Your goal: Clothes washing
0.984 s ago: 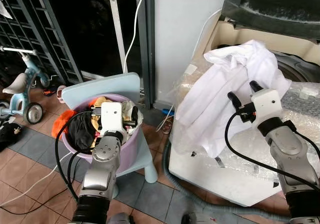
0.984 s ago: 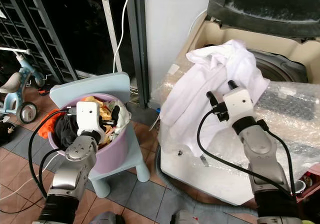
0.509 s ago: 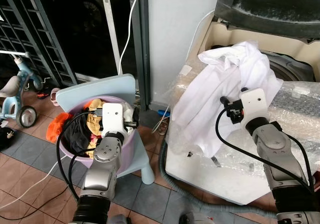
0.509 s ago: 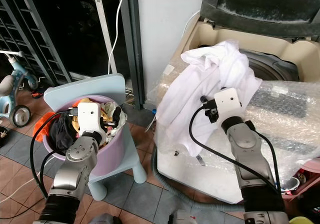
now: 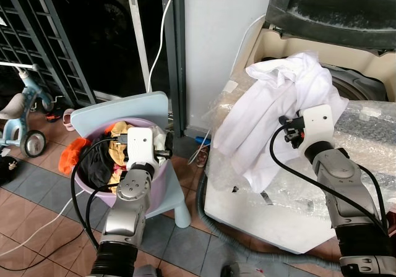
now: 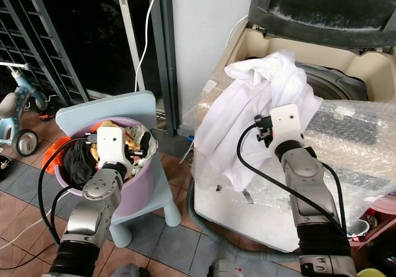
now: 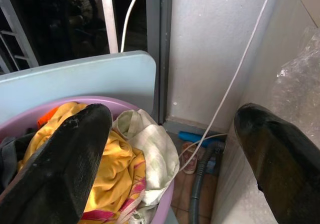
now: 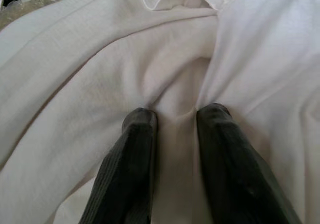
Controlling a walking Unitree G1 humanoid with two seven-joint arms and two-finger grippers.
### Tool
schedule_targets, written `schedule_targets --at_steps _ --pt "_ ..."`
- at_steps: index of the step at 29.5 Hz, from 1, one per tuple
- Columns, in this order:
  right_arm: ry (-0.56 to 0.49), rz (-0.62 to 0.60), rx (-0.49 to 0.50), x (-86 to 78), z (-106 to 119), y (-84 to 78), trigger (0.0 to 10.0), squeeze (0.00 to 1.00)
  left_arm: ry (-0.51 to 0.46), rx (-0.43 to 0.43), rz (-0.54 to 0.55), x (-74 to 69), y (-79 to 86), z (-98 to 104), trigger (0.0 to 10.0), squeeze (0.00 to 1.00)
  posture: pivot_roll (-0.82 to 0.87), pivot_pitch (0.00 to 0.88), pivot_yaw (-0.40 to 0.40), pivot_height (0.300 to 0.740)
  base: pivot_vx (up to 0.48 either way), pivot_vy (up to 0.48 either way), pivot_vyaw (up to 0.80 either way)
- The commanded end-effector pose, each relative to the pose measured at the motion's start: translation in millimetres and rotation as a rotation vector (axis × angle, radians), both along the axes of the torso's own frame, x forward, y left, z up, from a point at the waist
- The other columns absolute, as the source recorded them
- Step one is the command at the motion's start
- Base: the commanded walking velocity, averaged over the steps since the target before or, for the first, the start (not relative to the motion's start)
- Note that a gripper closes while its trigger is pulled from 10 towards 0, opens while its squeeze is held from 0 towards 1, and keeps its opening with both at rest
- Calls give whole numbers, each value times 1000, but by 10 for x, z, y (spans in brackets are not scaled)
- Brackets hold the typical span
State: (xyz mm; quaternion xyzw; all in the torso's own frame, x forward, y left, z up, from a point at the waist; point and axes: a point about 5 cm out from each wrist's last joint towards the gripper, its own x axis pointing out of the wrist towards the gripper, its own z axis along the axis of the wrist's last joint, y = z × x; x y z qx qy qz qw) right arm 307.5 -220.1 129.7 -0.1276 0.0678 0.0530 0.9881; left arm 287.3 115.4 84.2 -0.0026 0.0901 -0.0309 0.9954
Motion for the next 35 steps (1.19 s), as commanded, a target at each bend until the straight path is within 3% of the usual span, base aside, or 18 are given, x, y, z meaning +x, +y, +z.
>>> schedule_targets --at_steps 1,7,14,17,19,20,21,22,23,24,26,29,30,31,35 --pt "117 -14 26 -38 -208 -7 0 0 0 5 2 -5 -6 -1 10000 0 -76 0 3 740 0 0 0" --pt "121 -17 59 15 -193 21 0 0 1 5 4 -4 -7 -6 10000 0 -77 0 0 740 0 0 0" --pt "90 27 98 144 -27 42 0 0 3 5 8 -5 -15 -9 10000 0 -78 0 1 740 0 0 0" --pt "-45 127 119 391 455 -14 0 0 1 5 8 8 -16 -6 10000 0 -82 0 0 740 0 0 0" --pt "-246 138 164 584 1015 -107 0 0 0 4 11 27 -18 -3 10000 0 -91 0 -2 740 0 0 0" --pt "-246 138 164 584 1015 -107 0 0 0 4 11 27 -18 -3 10000 0 -91 0 -2 740 0 0 0" --pt "-343 122 149 673 1308 -162 0 0 0 3 11 40 -28 -2 10000 0 -92 0 -1 740 0 0 0" --pt "-385 102 133 714 1441 -198 0 0 -1 2 11 44 -36 0 10000 0 -92 0 -1 740 0 0 0" --pt "-385 102 133 714 1441 -198 0 0 -1 2 11 44 -36 0 10000 0 -92 0 -1 740 0 0 0" --pt "-449 56 109 773 1657 -267 0 0 -5 0 9 50 -57 7 10000 0 -91 0 -4 740 0 0 0" --pt "-496 -34 47 825 1833 -350 0 0 -7 -1 10 52 -64 10 10000 0 -88 0 -6 740 0 0 0" --pt "-493 -107 -32 868 1890 -400 0 0 -9 -1 17 46 -50 9 10000 0 -87 0 -7 740 0 0 0" --pt "-472 -102 -53 883 1858 -392 10000 0 -10 -1 18 46 -46 9 10000 0 -84 0 -10 740 0 0 0" --pt "-442 -90 -67 902 1778 -381 10000 1000 -10 0 23 46 -36 7 10000 0 -79 0 -15 740 0 0 0" --pt "-396 -45 -121 910 1594 -317 10000 1000 -13 0 31 46 -20 10 10000 0 -78 0 -16 740 0 0 0"
